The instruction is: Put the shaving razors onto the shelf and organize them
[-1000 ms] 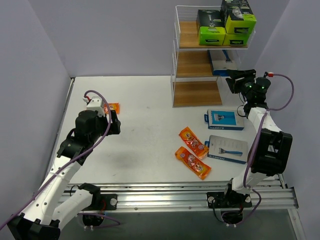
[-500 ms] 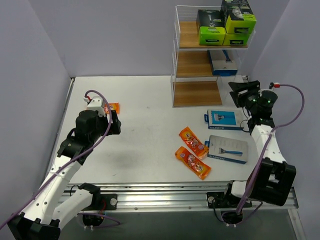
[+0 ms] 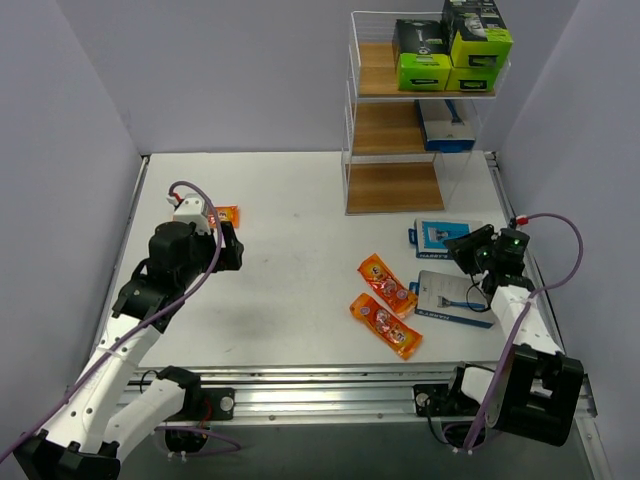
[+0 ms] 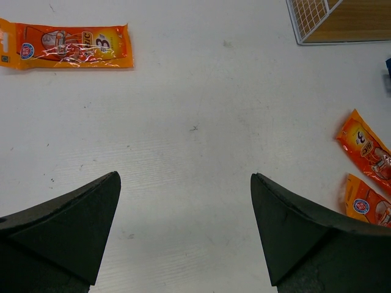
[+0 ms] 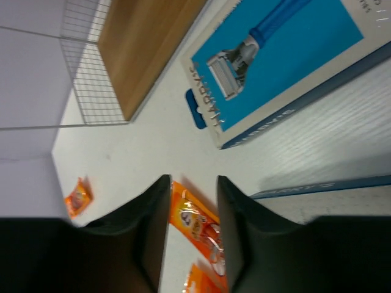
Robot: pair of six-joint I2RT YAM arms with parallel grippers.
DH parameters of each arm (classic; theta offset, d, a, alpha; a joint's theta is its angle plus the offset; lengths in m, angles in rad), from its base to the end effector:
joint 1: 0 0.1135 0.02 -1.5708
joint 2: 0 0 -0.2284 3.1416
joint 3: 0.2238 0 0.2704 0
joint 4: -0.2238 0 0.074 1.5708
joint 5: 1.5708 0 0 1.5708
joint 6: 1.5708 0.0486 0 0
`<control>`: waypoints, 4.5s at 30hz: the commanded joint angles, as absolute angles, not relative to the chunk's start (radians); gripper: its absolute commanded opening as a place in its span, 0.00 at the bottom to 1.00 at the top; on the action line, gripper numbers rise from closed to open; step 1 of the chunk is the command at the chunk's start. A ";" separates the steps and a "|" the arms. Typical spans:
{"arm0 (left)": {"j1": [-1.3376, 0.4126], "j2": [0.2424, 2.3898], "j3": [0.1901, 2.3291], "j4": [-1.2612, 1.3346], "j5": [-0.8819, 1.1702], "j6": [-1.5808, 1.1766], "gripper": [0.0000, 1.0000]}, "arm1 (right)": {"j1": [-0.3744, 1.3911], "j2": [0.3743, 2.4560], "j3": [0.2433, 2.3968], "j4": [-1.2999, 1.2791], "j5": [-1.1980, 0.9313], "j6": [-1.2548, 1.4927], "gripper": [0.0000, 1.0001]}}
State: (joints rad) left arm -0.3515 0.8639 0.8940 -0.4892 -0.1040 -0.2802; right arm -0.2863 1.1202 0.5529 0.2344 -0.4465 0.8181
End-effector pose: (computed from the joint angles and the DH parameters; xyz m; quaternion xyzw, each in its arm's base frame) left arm 0.2299 -0.0790 0.3009 0.0028 0.8487 -0.1217 0.5146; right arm 0.2808 -0.0608 0.1895 0.3073 0.7436 0.3227 0.4985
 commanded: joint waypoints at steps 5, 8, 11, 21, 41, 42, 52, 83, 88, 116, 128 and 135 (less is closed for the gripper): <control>-0.348 0.839 0.905 -0.443 -0.074 -0.275 0.96 | -0.152 1.135 0.620 0.153 -0.267 0.608 0.23; -0.348 0.839 0.905 -0.443 -0.064 -0.275 0.97 | -0.052 1.153 0.676 0.115 -0.138 0.560 0.26; -0.348 0.838 0.907 -0.442 -0.061 -0.275 0.96 | 0.070 1.198 0.709 0.110 -0.031 0.532 0.27; -0.353 0.839 0.905 -0.440 -0.055 -0.273 0.97 | 0.285 1.383 0.862 0.048 0.296 0.424 0.19; -0.368 0.850 0.908 -0.443 -0.052 -0.267 0.96 | 0.406 1.653 1.020 0.006 0.548 0.264 0.16; -0.368 0.851 0.908 -0.443 -0.049 -0.265 0.96 | 0.410 1.661 1.023 0.008 0.551 0.256 0.16; -0.370 0.857 0.908 -0.445 -0.044 -0.264 0.96 | 0.428 1.727 1.063 0.011 0.581 0.207 0.17; -0.393 0.893 0.916 -0.454 -0.044 -0.245 0.96 | 0.359 1.865 1.120 0.060 0.609 0.132 0.18; -0.393 0.893 0.917 -0.457 -0.046 -0.244 0.96 | 0.348 1.876 1.124 0.061 0.597 0.133 0.19; -0.396 0.896 0.920 -0.460 -0.046 -0.242 0.97 | 0.370 1.878 1.095 0.107 0.568 0.115 0.24; -0.396 0.902 0.922 -0.460 -0.041 -0.244 0.96 | 0.373 1.907 1.092 0.109 0.581 0.112 0.21; -0.397 0.904 0.922 -0.460 -0.040 -0.242 0.97 | 0.379 1.917 1.089 0.106 0.607 0.113 0.21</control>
